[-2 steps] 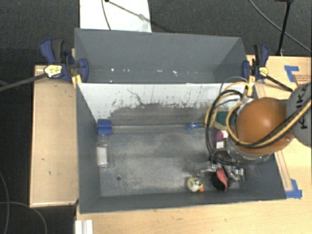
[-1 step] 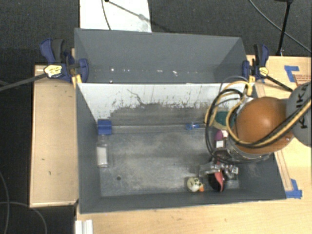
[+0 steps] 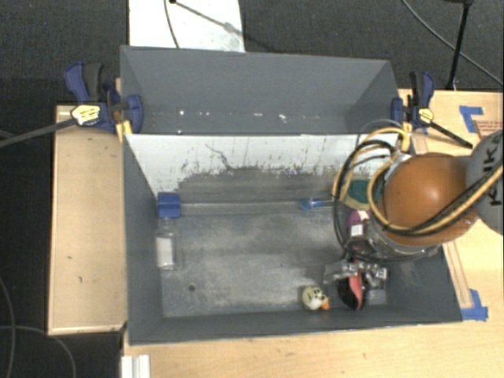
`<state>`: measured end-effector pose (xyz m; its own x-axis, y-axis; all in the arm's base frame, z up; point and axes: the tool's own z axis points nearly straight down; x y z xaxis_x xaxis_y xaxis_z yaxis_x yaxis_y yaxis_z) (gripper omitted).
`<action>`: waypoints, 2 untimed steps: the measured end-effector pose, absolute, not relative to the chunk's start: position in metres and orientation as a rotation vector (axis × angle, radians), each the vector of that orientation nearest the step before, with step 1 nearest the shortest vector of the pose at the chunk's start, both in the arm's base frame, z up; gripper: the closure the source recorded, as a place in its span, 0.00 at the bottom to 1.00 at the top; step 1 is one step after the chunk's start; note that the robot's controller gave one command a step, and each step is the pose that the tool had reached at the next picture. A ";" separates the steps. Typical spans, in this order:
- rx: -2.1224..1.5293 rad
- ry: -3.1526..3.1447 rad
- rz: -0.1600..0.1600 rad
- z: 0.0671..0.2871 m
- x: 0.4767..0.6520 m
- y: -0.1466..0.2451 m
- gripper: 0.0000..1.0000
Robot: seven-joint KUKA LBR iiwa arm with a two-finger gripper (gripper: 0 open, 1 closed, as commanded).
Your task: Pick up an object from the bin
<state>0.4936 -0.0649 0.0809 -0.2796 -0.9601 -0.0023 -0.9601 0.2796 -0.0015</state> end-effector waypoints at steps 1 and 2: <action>-1.879 2.513 -0.001 0.094 0.494 -0.064 1.00; -1.872 2.517 -0.003 0.139 0.495 -0.064 1.00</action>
Offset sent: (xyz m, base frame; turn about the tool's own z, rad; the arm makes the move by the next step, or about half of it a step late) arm -0.0001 0.0000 0.0131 0.0000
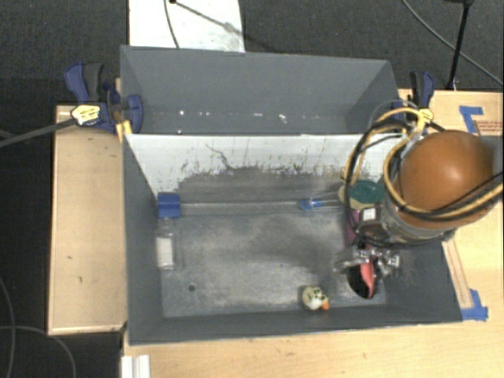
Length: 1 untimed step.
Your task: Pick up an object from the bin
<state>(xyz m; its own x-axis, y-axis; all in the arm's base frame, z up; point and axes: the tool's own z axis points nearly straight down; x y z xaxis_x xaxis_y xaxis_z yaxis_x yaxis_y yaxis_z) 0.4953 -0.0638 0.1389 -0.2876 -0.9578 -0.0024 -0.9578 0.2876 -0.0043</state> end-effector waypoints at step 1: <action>-1.865 2.523 -0.002 0.168 0.496 -0.063 1.00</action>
Offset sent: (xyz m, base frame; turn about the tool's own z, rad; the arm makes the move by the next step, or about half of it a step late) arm 0.0001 0.0000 0.0276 0.0000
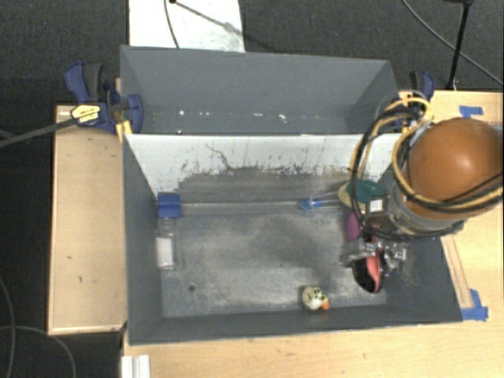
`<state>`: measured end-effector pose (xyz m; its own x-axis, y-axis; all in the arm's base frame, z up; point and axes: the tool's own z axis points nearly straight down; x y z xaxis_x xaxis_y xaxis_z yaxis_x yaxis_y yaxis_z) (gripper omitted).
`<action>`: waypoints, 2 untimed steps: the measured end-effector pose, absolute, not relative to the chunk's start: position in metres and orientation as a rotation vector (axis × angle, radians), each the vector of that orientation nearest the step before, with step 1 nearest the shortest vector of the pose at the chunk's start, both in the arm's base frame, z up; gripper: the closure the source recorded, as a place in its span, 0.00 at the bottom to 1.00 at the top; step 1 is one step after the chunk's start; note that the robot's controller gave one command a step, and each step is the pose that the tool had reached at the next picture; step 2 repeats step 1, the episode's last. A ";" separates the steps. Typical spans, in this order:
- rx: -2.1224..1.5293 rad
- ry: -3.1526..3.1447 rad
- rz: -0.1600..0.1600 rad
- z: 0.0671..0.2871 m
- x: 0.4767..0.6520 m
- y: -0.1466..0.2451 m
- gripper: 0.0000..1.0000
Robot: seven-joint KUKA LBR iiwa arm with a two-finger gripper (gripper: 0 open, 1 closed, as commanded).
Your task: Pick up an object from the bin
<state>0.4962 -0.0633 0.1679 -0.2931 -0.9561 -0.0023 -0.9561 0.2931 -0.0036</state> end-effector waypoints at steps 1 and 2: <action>-1.855 2.531 -0.001 0.176 0.497 -0.063 1.00; -1.855 2.531 -0.001 0.176 0.497 -0.063 1.00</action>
Offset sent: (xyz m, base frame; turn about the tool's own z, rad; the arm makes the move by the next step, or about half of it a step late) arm 0.0001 0.0000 0.0078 0.0000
